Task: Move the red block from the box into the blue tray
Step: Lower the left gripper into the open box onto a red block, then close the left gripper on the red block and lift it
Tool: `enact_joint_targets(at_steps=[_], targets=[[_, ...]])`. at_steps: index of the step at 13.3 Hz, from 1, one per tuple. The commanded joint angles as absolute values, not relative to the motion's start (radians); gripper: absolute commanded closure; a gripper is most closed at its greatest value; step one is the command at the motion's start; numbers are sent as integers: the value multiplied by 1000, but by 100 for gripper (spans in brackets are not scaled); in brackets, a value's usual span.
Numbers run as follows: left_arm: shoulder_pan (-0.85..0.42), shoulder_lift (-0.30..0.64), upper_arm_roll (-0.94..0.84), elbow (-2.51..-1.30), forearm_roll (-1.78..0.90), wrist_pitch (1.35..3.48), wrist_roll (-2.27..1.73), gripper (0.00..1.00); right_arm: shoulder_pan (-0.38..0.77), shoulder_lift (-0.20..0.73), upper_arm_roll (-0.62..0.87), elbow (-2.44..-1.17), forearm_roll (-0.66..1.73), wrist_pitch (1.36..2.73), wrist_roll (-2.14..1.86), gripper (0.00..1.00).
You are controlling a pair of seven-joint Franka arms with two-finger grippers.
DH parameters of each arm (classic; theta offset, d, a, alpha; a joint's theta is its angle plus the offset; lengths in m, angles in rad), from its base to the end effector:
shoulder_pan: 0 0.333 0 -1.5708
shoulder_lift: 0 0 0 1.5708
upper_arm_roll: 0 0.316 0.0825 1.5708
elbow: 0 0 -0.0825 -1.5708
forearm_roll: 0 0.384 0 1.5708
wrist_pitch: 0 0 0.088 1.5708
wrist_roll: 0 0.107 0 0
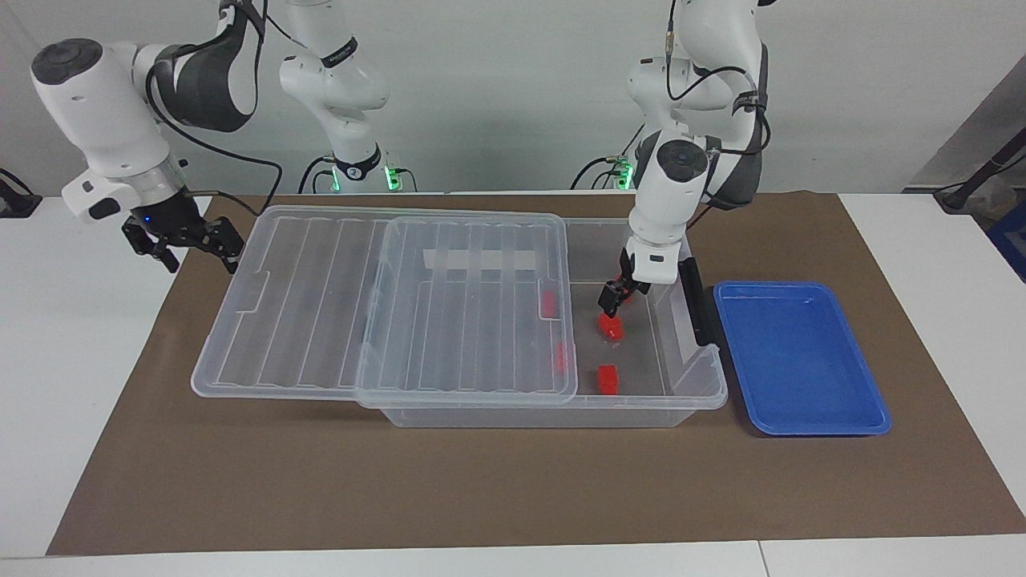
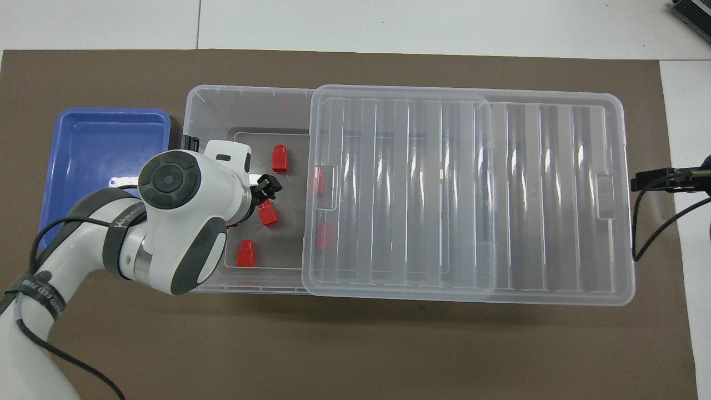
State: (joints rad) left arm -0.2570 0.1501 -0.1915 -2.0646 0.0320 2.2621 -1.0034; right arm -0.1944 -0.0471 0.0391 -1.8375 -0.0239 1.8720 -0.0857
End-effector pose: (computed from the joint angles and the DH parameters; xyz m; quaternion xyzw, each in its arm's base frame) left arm 0.5225 -0.2480 0.3674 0.9637 0.2657 0.0178 0.0179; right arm 0.5498 -0.0875 0.5499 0.9986 -0.0317 0.0390 0.0173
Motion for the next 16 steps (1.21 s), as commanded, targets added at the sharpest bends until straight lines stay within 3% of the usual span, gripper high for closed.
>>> enact_joint_targets(at_steps=[1,5,6,8,11,16], targets=[[-293,227,-176,-2066,113,2331,-991,5,-122,-40,46,-1729,-80,1751,62,0],[-296,259,-178,-2079,147,2376,-905,15,-58,27,46,-1530,-84,1594,159,0],[-296,259,-178,-2079,147,2373,-904,39,-58,47,45,-1485,-83,1577,163,0],[-292,258,-178,-2060,146,2326,-899,100,-58,40,44,-1489,-69,1563,166,0],[-275,246,-179,-1999,118,2196,-896,100,-61,0,46,-1542,-63,1537,166,0],[-172,183,-166,-1729,-149,1811,-914,100,-66,-26,46,-1595,-61,1523,167,0]])
